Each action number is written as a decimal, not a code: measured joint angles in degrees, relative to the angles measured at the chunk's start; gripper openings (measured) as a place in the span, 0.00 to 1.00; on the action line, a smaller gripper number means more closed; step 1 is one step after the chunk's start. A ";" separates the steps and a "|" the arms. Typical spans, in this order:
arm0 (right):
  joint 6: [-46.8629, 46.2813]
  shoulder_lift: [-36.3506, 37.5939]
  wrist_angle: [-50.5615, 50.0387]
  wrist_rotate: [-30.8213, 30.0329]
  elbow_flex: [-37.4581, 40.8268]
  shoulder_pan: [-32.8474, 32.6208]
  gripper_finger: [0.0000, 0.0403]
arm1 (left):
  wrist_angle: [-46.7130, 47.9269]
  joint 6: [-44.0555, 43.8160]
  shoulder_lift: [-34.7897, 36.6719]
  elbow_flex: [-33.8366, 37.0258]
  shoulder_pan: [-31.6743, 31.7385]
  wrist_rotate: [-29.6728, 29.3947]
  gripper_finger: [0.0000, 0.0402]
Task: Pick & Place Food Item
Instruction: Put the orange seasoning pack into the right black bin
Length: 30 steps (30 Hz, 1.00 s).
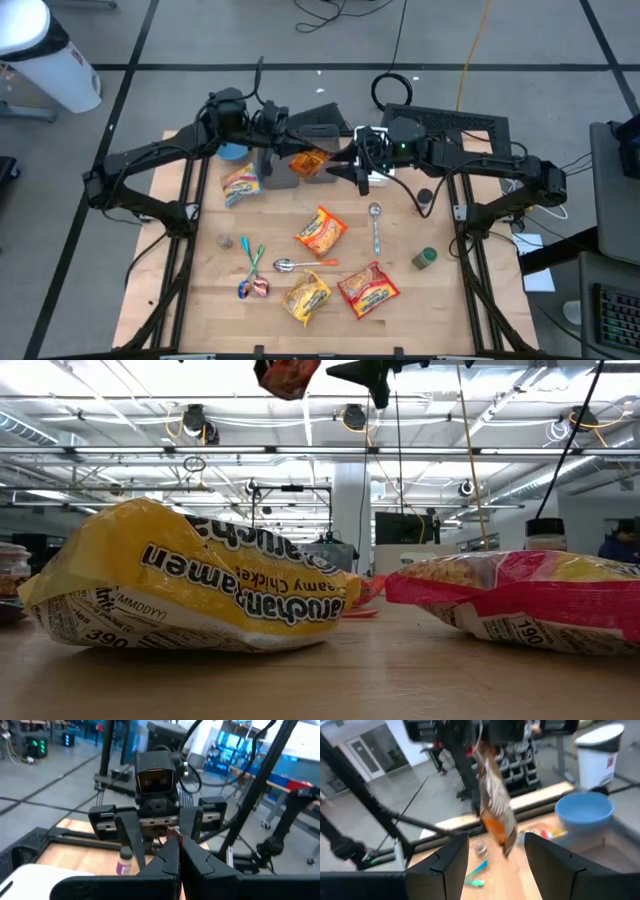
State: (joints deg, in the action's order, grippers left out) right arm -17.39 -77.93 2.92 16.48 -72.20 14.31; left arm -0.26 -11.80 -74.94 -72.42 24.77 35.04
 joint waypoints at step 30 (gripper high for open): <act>-2.56 -5.91 19.13 -1.35 -0.04 -0.39 0.43 | -14.89 -5.24 -2.16 -0.02 -1.90 -2.12 0.00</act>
State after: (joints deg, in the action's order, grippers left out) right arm -19.95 -83.84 22.06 15.12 -72.25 13.91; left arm -15.15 -17.03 -77.10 -72.44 22.87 32.93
